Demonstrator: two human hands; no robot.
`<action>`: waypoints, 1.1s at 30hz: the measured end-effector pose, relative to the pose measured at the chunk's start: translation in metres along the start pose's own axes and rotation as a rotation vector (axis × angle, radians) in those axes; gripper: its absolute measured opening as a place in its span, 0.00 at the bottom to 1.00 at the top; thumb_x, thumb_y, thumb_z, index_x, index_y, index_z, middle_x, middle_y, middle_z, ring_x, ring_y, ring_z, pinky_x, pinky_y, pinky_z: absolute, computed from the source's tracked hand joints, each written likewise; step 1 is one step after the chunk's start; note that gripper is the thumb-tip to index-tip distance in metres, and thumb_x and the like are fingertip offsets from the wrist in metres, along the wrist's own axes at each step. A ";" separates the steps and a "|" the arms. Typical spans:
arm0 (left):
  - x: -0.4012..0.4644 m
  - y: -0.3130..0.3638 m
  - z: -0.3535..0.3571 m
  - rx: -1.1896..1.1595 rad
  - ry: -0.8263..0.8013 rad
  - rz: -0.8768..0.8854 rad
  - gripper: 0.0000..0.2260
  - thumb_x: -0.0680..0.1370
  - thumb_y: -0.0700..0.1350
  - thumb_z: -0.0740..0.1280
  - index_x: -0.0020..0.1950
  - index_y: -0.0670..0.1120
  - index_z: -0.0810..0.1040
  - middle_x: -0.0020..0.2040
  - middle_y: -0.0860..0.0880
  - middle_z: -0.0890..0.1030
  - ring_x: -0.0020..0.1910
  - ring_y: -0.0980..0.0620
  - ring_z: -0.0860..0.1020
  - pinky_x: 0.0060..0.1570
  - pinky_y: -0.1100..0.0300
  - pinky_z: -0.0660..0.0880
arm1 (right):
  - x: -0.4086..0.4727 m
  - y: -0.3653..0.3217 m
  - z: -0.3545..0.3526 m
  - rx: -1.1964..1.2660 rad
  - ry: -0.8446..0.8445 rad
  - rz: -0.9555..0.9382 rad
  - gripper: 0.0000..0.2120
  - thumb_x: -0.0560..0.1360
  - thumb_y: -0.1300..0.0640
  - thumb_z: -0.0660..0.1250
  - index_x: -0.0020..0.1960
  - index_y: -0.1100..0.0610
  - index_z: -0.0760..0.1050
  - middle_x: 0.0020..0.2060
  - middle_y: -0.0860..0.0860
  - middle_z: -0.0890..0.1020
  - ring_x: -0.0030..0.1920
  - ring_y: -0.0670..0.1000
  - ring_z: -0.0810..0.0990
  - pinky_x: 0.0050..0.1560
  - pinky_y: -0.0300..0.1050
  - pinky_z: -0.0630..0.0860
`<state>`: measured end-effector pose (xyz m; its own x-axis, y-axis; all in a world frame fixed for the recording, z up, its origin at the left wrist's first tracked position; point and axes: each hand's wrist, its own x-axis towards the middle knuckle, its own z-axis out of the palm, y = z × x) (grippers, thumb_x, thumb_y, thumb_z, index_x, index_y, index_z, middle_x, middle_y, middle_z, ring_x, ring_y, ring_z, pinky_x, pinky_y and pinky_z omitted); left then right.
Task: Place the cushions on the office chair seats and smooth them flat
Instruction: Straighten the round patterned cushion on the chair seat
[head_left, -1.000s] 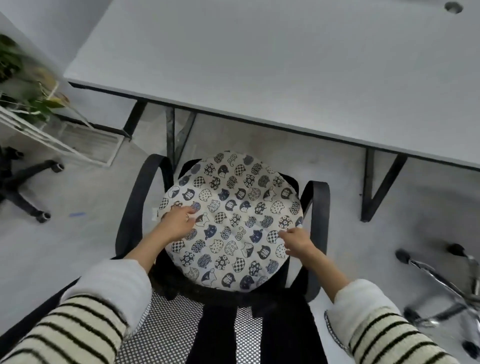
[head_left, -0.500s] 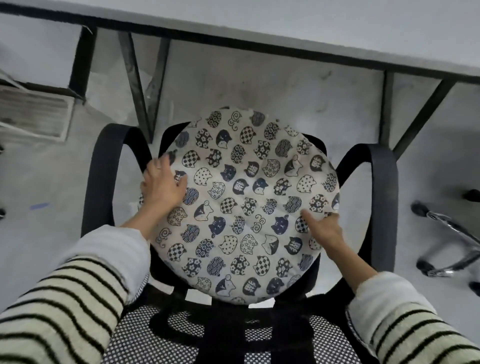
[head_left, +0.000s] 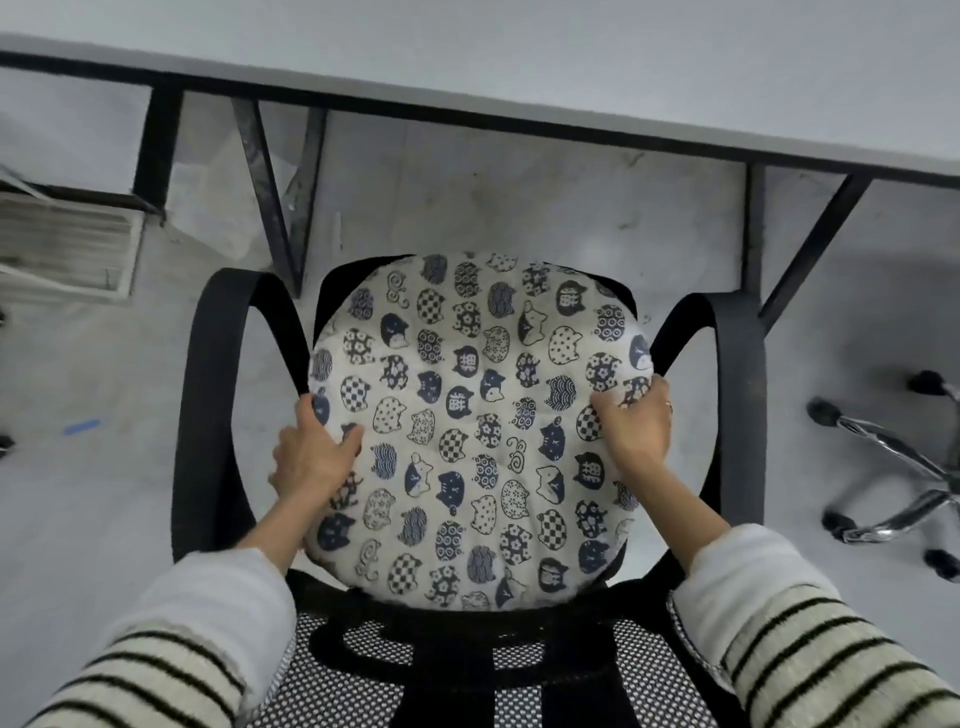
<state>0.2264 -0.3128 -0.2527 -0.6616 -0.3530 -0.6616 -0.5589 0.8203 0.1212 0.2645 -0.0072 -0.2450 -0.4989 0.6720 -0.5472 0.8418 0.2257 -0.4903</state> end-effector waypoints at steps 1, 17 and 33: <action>-0.002 -0.003 0.004 -0.033 -0.008 -0.023 0.32 0.74 0.57 0.65 0.73 0.50 0.53 0.64 0.36 0.68 0.63 0.34 0.68 0.62 0.40 0.67 | 0.004 -0.002 -0.002 -0.018 -0.022 -0.019 0.30 0.71 0.52 0.68 0.68 0.59 0.62 0.60 0.57 0.75 0.62 0.59 0.73 0.60 0.56 0.73; -0.002 -0.006 0.019 -0.206 0.164 -0.023 0.31 0.74 0.52 0.68 0.72 0.51 0.56 0.65 0.38 0.63 0.66 0.37 0.62 0.61 0.40 0.66 | 0.013 0.019 -0.002 -0.050 -0.169 -0.083 0.35 0.74 0.59 0.66 0.76 0.53 0.52 0.67 0.58 0.67 0.67 0.56 0.64 0.68 0.48 0.62; -0.033 -0.002 0.008 0.012 -0.069 0.050 0.28 0.79 0.47 0.59 0.76 0.47 0.52 0.76 0.39 0.48 0.75 0.39 0.51 0.72 0.46 0.55 | -0.050 0.027 0.001 -0.570 -0.389 -0.133 0.28 0.79 0.57 0.54 0.77 0.58 0.50 0.77 0.60 0.44 0.76 0.60 0.44 0.75 0.53 0.50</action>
